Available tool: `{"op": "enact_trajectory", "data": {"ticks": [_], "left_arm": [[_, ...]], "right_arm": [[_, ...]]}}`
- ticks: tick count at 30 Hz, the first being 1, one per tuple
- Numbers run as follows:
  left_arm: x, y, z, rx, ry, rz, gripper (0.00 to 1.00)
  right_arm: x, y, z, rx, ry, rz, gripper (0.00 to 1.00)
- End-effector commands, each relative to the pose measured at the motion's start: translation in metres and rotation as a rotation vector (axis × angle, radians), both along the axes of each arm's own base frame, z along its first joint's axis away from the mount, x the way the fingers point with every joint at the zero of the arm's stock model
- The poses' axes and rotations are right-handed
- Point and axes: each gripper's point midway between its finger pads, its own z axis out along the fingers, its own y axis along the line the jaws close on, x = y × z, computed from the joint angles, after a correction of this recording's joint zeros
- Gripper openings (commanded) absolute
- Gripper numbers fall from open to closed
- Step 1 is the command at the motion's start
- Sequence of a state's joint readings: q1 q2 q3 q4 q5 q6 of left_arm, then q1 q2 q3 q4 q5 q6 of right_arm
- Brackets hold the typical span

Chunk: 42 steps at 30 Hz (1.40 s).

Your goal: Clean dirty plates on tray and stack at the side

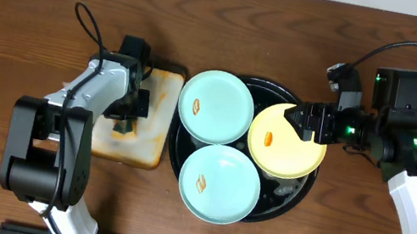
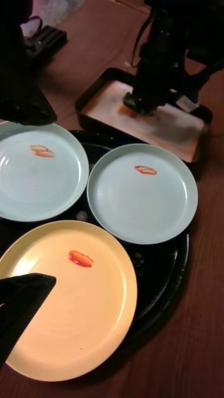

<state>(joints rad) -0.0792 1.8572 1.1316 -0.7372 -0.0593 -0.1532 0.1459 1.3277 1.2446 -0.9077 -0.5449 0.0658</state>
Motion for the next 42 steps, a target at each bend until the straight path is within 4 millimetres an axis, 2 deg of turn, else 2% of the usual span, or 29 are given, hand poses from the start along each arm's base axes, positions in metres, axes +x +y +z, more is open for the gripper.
{"op": "enact_trajectory", "data": {"ticks": [1,4,7,10,13,15,20,25,27,30,33,34,35,37,42], "left_arm": [[0.005,0.000,0.006,-0.008,-0.013,0.003,0.07],[0.014,-0.004,0.034,-0.037,-0.079,0.001,0.09],[0.024,-0.014,0.071,-0.097,-0.176,-0.005,0.31],[0.024,-0.017,0.103,-0.120,-0.263,-0.009,0.53],[0.017,-0.017,0.114,-0.121,-0.275,-0.009,0.61],[0.007,-0.016,0.109,-0.119,-0.235,0.002,0.61],[-0.019,-0.012,0.073,-0.105,-0.113,0.046,0.61],[-0.030,-0.012,0.028,-0.098,-0.038,0.049,0.61],[-0.031,-0.012,0.015,-0.096,-0.010,0.050,0.53],[-0.029,-0.014,0.001,-0.106,0.014,0.051,0.33],[-0.031,-0.019,-0.010,-0.133,0.044,0.052,0.19],[-0.032,-0.020,-0.012,-0.140,0.051,0.052,0.09],[-0.032,-0.022,-0.012,-0.150,0.054,0.053,0.08],[-0.030,-0.024,-0.006,-0.162,0.043,0.052,0.08],[-0.014,-0.025,0.036,-0.168,-0.023,0.046,0.09]], "right_arm": [[0.004,-0.004,0.008,0.004,-0.018,-0.019,0.73],[0.004,-0.004,0.008,0.004,-0.018,-0.019,0.73],[0.004,-0.004,0.008,0.004,-0.018,-0.019,0.73],[0.004,-0.004,0.008,0.004,-0.018,-0.019,0.73],[0.004,-0.004,0.008,0.004,-0.018,-0.019,0.73],[0.004,-0.004,0.008,0.004,-0.018,-0.019,0.73],[0.004,-0.004,0.008,0.005,-0.017,-0.019,0.73],[0.004,-0.003,0.008,0.005,-0.017,-0.018,0.73],[0.004,-0.004,0.008,0.005,-0.017,-0.019,0.73],[0.004,-0.004,0.008,0.005,-0.017,-0.019,0.73],[0.004,-0.004,0.008,0.005,-0.017,-0.019,0.73],[0.004,-0.004,0.008,0.005,-0.017,-0.019,0.73],[0.004,-0.004,0.008,0.005,-0.017,-0.019,0.73],[0.004,-0.004,0.008,0.005,-0.017,-0.019,0.73],[0.004,-0.004,0.008,0.004,-0.018,-0.019,0.73]]}}
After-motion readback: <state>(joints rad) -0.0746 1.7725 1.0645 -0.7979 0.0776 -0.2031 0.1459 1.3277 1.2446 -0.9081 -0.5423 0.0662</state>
